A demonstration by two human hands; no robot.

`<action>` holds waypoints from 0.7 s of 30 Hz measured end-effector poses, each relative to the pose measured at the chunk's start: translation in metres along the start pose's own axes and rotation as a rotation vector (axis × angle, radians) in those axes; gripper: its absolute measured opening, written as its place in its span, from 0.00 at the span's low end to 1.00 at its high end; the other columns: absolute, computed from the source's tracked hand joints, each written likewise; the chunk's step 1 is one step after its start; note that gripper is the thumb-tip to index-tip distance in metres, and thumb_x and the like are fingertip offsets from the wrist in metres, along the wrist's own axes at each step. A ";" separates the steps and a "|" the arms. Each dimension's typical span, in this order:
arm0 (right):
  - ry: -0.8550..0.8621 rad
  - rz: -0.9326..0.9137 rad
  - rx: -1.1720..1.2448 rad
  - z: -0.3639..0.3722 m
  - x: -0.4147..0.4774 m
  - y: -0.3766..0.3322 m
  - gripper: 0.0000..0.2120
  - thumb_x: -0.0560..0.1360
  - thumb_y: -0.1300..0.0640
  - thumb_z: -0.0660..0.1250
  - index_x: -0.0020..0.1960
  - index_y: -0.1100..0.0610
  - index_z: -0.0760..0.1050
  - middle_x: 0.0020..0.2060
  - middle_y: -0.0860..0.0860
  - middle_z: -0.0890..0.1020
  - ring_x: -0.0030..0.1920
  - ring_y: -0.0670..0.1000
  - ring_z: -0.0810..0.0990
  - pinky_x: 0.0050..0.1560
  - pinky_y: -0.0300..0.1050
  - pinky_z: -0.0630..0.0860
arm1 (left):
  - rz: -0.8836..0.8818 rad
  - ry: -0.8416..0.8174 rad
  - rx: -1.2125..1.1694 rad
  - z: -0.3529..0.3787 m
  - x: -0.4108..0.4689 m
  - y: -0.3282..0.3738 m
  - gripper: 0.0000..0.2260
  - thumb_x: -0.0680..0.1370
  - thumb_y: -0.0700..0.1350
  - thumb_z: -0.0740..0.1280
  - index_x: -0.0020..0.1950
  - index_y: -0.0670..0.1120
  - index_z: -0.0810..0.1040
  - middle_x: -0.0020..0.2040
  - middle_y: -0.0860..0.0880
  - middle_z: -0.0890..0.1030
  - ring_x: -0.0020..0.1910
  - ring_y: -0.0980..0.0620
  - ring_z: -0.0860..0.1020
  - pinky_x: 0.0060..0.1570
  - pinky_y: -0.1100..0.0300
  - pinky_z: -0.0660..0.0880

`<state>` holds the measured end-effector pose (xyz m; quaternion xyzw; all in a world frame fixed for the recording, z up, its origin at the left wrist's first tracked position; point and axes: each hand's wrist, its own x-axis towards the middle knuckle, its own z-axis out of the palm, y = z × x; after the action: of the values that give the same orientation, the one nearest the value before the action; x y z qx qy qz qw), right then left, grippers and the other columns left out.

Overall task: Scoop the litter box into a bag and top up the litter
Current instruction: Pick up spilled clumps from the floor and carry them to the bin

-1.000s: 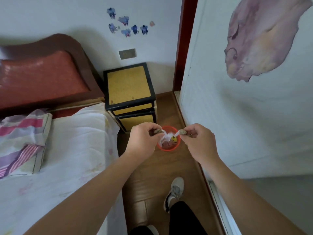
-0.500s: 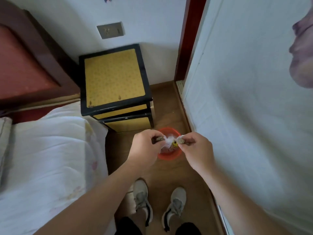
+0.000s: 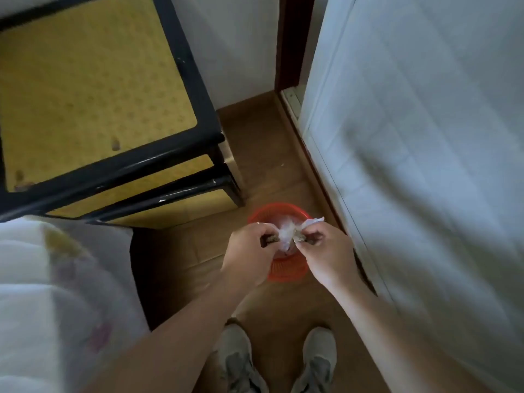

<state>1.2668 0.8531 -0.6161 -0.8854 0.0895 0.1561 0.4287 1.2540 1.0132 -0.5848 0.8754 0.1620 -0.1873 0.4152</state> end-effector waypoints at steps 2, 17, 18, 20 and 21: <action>-0.014 0.007 -0.025 0.018 0.015 0.019 0.03 0.71 0.58 0.76 0.43 0.54 0.81 0.36 0.42 0.83 0.39 0.39 0.81 0.42 0.33 0.76 | -0.002 -0.012 0.000 0.020 0.017 -0.016 0.05 0.71 0.45 0.74 0.40 0.55 0.81 0.38 0.64 0.77 0.42 0.64 0.76 0.39 0.74 0.68; -0.096 0.149 -0.015 0.058 0.061 0.071 0.12 0.71 0.64 0.70 0.51 0.50 0.81 0.43 0.43 0.83 0.45 0.43 0.82 0.41 0.28 0.75 | -0.098 -0.099 -0.005 0.075 0.076 -0.069 0.17 0.74 0.43 0.71 0.62 0.53 0.78 0.55 0.58 0.78 0.53 0.59 0.75 0.51 0.64 0.74; -0.108 0.149 -0.015 0.057 0.061 0.072 0.13 0.71 0.64 0.71 0.53 0.51 0.81 0.45 0.43 0.83 0.46 0.43 0.82 0.43 0.28 0.74 | -0.098 -0.096 -0.012 0.076 0.076 -0.069 0.17 0.74 0.44 0.71 0.63 0.53 0.78 0.56 0.58 0.77 0.52 0.60 0.73 0.50 0.65 0.73; -0.120 0.154 -0.009 0.055 0.060 0.072 0.13 0.72 0.62 0.71 0.56 0.52 0.81 0.48 0.45 0.84 0.48 0.44 0.82 0.48 0.34 0.77 | -0.102 -0.091 -0.014 0.076 0.075 -0.070 0.18 0.75 0.45 0.71 0.64 0.53 0.77 0.59 0.57 0.77 0.52 0.60 0.72 0.52 0.63 0.74; -0.124 0.151 -0.020 0.053 0.059 0.071 0.13 0.72 0.62 0.72 0.56 0.52 0.81 0.48 0.45 0.84 0.48 0.44 0.82 0.48 0.36 0.78 | -0.109 -0.094 -0.006 0.075 0.074 -0.069 0.18 0.75 0.45 0.71 0.65 0.53 0.76 0.60 0.57 0.77 0.52 0.60 0.72 0.52 0.62 0.74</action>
<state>1.2904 0.8498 -0.7202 -0.8691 0.1275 0.2432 0.4114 1.2739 1.0054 -0.7088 0.8543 0.1904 -0.2499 0.4141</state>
